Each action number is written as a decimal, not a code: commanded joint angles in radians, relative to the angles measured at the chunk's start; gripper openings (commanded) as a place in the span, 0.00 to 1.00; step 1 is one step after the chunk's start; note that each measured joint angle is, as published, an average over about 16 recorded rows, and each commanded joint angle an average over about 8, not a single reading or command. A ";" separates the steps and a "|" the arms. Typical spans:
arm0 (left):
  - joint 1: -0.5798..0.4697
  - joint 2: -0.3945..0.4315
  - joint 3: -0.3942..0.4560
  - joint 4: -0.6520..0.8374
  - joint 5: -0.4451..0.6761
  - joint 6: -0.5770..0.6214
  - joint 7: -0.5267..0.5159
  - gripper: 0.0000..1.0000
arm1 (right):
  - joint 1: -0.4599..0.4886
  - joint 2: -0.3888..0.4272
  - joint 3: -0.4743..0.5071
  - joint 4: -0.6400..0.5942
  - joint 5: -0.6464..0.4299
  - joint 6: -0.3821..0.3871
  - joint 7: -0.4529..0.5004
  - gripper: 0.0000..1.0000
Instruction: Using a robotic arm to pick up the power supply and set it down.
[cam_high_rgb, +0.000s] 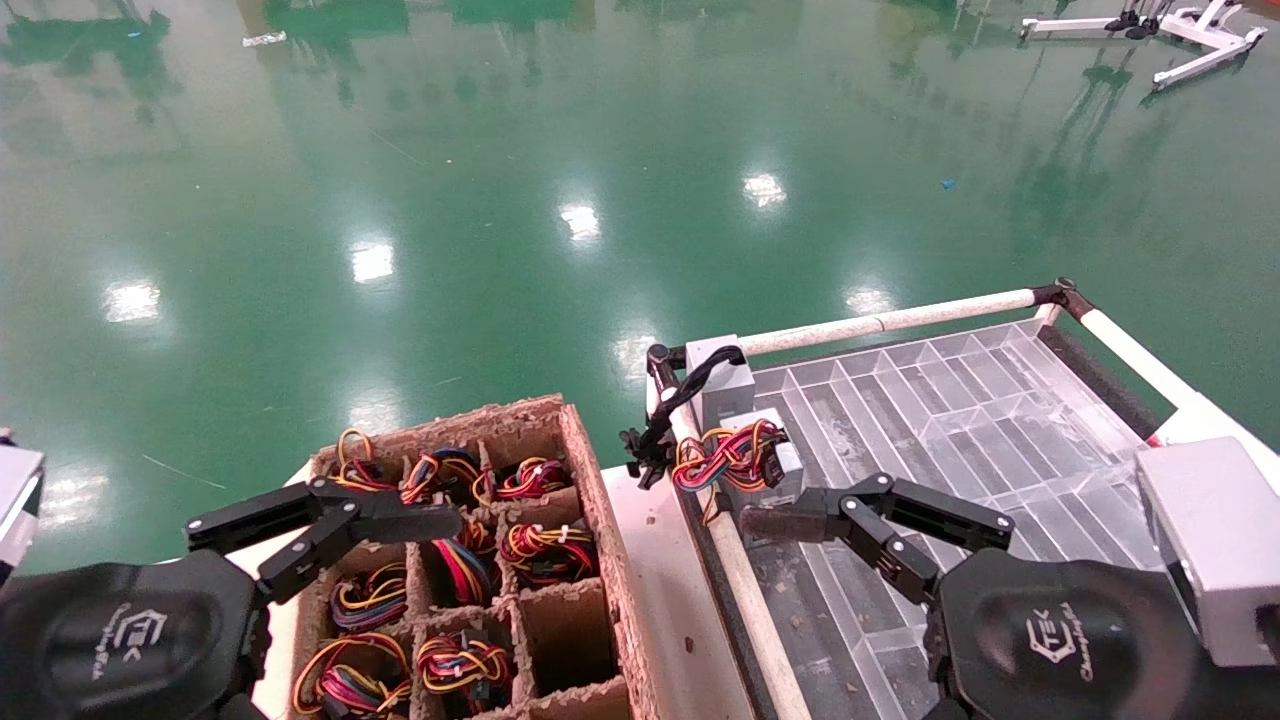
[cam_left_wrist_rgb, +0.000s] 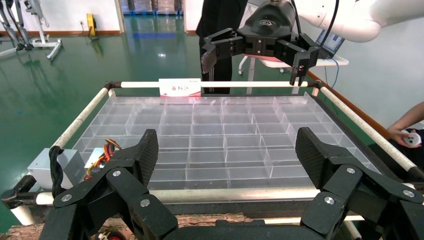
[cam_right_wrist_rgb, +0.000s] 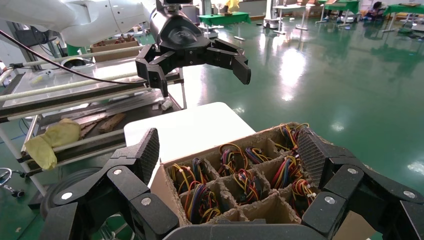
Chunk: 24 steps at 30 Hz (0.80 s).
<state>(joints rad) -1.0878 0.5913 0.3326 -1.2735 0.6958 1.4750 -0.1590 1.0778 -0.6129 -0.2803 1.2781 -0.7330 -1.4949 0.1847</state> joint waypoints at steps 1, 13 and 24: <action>0.000 0.000 0.000 0.000 0.000 0.000 0.000 1.00 | 0.000 0.000 0.000 0.000 0.000 0.000 0.000 1.00; 0.000 0.000 0.000 0.000 0.000 0.000 0.000 0.36 | 0.000 0.000 0.000 0.000 0.000 0.000 0.000 1.00; 0.000 0.000 0.000 0.000 0.000 0.000 0.000 0.00 | 0.000 0.000 0.000 0.000 0.000 0.000 0.000 1.00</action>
<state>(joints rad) -1.0878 0.5913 0.3326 -1.2735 0.6958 1.4750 -0.1590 1.0778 -0.6129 -0.2803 1.2781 -0.7330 -1.4949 0.1847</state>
